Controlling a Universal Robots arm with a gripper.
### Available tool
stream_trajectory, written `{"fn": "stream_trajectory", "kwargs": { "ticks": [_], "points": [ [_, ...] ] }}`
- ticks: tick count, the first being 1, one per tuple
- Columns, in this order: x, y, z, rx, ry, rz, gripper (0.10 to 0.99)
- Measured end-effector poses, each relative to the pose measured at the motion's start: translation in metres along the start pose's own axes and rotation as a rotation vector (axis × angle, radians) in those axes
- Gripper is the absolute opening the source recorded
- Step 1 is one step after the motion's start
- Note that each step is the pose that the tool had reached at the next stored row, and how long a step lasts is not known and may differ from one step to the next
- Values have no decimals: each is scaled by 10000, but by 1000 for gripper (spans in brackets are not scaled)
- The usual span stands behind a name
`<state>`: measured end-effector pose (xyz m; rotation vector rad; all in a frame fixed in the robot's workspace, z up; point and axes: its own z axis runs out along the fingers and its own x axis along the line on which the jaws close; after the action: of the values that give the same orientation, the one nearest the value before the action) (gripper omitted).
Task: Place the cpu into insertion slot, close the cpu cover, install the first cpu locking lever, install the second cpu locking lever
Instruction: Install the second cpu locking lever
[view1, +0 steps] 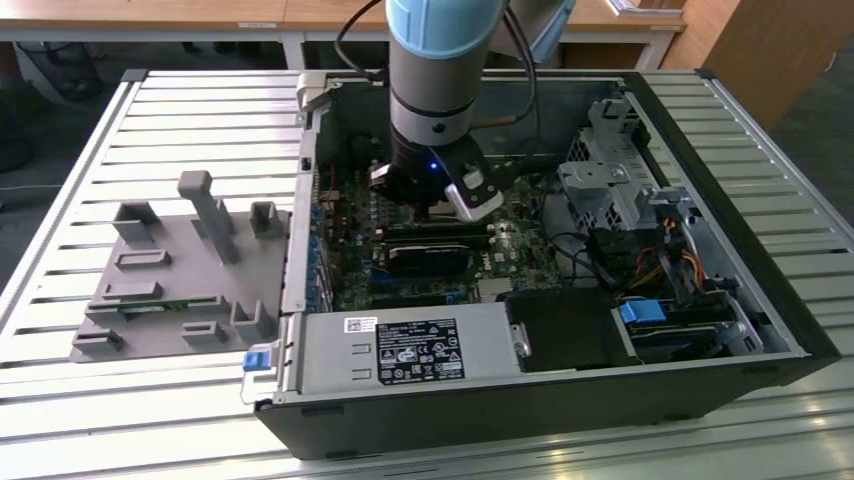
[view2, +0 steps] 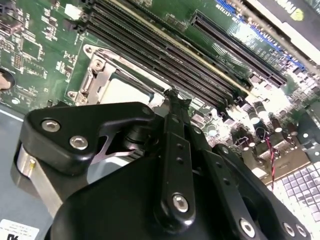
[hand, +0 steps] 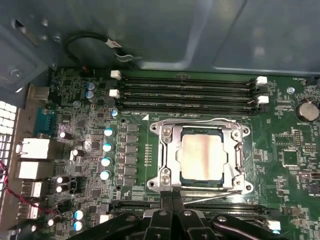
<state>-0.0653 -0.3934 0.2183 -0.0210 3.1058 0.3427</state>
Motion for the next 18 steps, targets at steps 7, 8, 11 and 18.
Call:
{"fn": "stream_trajectory", "kwargs": {
  "ticks": [7, 8, 11, 18],
  "points": [
    [18, -45, 85, -159, -2, 4, 106],
    [23, -63, 81, -183, -2, 5, 106],
    [44, -102, 74, -255, -4, 7, 106],
    [98, -122, 105, -617, -12, 11, 106]
  ]
}}
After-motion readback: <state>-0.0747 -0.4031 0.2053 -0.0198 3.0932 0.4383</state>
